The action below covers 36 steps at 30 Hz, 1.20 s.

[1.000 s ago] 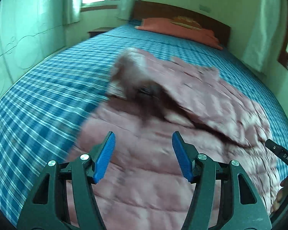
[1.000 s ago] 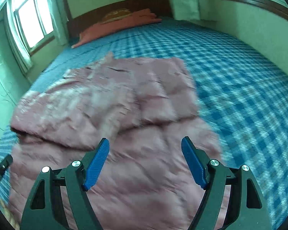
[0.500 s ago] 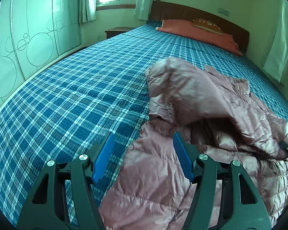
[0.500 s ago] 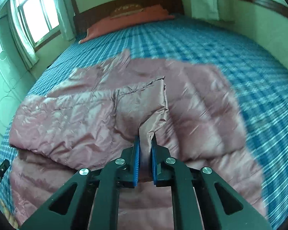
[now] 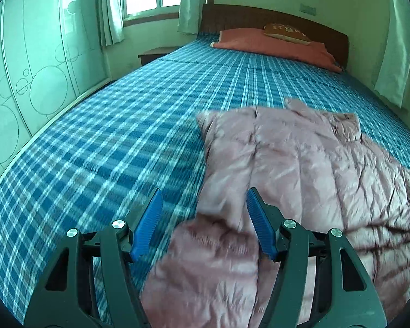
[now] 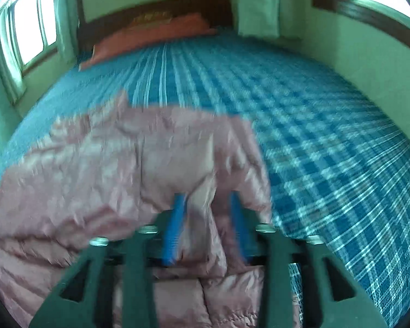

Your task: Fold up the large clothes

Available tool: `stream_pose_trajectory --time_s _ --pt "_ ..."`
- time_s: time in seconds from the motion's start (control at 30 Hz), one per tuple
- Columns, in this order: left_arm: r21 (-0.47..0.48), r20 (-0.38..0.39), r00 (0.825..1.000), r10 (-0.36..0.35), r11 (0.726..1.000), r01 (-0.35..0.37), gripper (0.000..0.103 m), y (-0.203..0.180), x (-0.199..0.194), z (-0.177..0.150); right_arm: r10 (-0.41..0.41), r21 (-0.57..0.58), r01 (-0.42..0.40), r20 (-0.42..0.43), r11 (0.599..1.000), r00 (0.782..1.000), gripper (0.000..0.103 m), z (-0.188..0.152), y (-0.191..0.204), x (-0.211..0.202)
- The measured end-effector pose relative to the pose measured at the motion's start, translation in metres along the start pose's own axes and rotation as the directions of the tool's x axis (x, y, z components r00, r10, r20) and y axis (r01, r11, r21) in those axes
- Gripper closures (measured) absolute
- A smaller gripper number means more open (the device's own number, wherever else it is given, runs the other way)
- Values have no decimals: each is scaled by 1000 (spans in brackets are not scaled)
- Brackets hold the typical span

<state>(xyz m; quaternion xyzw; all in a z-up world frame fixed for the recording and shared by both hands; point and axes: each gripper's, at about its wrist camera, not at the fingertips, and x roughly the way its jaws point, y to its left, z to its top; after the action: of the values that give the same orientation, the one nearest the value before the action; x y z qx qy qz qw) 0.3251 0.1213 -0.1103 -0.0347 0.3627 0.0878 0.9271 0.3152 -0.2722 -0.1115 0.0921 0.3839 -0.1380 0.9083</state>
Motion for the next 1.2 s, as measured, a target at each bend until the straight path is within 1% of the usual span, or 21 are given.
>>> stream_pose_trajectory --time_s 0.07,0.13,0.2,0.27,0.3,0.33,0.37,0.4,0.5,0.53,0.6,0.63,0.67,0.7,0.8,0.9,1.0,1.1,1.2 --pt "6 15 1000 5 1000 -5 40 -4 7 11 25 -15 -25 30 1000 999 53 9 10 -2" --pt "19 13 1000 11 1000 -11 40 -10 19 19 63 -36 -62 21 997 998 53 17 23 9" --pt "29 -7 1000 17 999 -16 40 -14 32 23 79 -61 -78 10 995 997 53 21 33 21" --pt "53 -59 996 60 997 -57 40 -17 54 21 54 -105 -55 -12 993 998 53 19 45 39" --pt "63 -86 993 77 995 -72 40 -17 64 18 29 -120 -34 -48 992 998 53 17 48 54" --pt "70 -105 992 76 995 -68 38 -18 70 16 22 -123 -34 -95 992 995 53 13 48 69" --pt "76 -120 991 66 996 -57 38 -17 75 14 33 -119 -46 -110 992 993 52 10 48 78" --pt "73 -119 991 63 996 -54 38 -16 75 14 34 -123 -47 -102 991 994 52 9 48 78" --pt "54 -96 994 55 997 -50 38 -12 63 18 9 -143 -21 -83 989 996 52 10 51 61" --pt "29 -65 997 38 999 -36 38 -8 54 19 12 -139 -22 -70 990 998 52 9 49 53" --pt "19 -50 998 37 999 -36 38 -5 49 18 6 -129 -10 -34 992 999 52 -2 45 35" --pt "36 -69 996 49 998 -47 38 -5 56 16 -1 -129 -4 -33 992 999 51 -7 44 35" --pt "54 -98 994 56 997 -51 38 -6 65 12 -6 -138 -2 -59 990 998 50 -15 43 41" --pt "63 -135 990 46 997 -38 37 -7 74 9 -3 -151 -9 -79 989 997 48 -22 44 50" --pt "60 -136 990 48 997 -40 37 -6 73 10 -10 -168 -2 -72 986 997 48 -20 47 49" --pt "63 -119 992 46 997 -38 37 -2 58 11 15 -159 -26 -67 987 998 47 -16 44 31" --pt "45 -116 993 29 999 -24 37 8 41 5 16 -166 -24 -50 986 999 47 -25 34 7" --pt "33 -119 993 17 999 -13 37 20 17 -12 21 -148 -30 -61 989 998 47 -41 15 -12" --pt "19 -131 991 25 1000 -23 37 38 -10 -36 12 -136 -22 -78 990 997 47 -62 -6 -30"
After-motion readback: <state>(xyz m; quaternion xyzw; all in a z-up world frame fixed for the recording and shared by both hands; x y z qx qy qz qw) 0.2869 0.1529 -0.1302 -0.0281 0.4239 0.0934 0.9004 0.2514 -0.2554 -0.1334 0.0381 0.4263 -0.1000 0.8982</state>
